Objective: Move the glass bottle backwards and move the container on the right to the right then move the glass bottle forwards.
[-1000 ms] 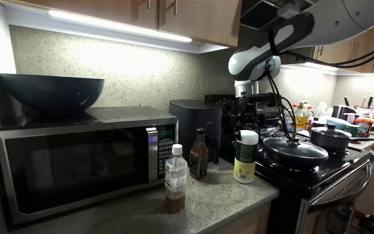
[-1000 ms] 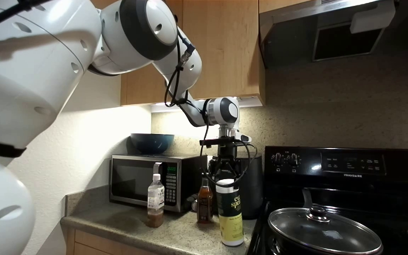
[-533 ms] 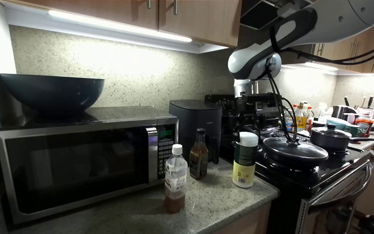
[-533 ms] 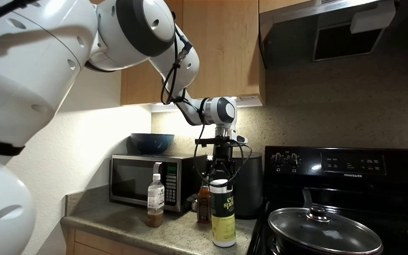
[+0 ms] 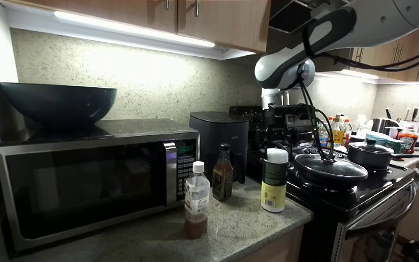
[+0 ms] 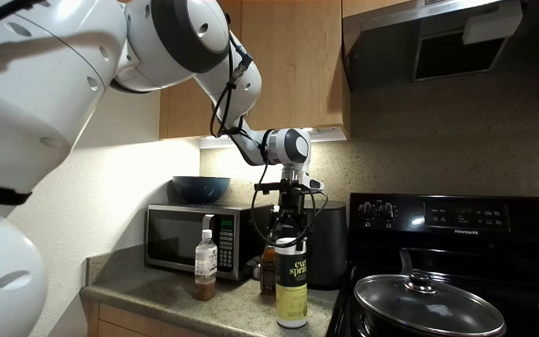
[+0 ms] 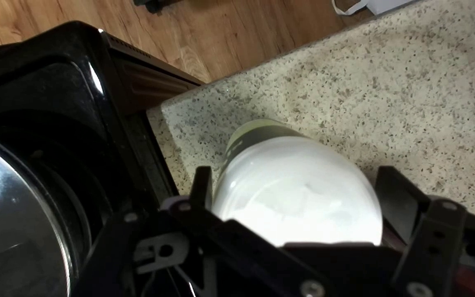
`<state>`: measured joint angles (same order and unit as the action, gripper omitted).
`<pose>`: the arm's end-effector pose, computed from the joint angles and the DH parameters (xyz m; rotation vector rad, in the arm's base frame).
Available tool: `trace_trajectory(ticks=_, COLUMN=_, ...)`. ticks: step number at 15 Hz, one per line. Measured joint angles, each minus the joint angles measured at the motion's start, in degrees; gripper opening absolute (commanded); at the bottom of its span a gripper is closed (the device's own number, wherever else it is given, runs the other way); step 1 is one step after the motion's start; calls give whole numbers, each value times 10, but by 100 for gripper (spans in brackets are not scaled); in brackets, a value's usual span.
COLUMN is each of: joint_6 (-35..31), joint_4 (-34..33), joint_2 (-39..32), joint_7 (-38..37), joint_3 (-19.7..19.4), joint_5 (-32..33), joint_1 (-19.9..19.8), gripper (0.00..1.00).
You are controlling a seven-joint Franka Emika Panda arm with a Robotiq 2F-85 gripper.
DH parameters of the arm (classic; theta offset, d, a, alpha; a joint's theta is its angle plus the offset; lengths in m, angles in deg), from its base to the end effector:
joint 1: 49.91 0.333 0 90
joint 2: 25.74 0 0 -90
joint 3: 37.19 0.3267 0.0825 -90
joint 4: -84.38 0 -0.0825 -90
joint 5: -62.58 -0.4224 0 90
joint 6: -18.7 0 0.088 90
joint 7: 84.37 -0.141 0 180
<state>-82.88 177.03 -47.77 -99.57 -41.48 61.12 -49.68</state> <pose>0.6698 -0.0404 0.3468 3.0503 -0.5266 -0.3513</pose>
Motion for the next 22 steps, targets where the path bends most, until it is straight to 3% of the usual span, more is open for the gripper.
trace_trajectory(ticks=7, joint_6=8, joint_4=0, joint_2=0, joint_7=-21, joint_3=0, joint_5=0, joint_1=0, gripper=100)
trace_trajectory(ticks=13, joint_6=9, joint_4=1, joint_2=40, joint_7=-109, joint_3=-3, joint_5=7, joint_1=3, gripper=100)
trace_trajectory(ticks=18, joint_6=10, joint_4=5, joint_2=95, joint_7=-176, joint_3=-1, joint_5=41, joint_1=25, gripper=100)
trace_trajectory(ticks=22, joint_6=20, joint_4=5, joint_2=100, joint_7=-177, joint_3=20, joint_5=53, joint_1=45, gripper=100)
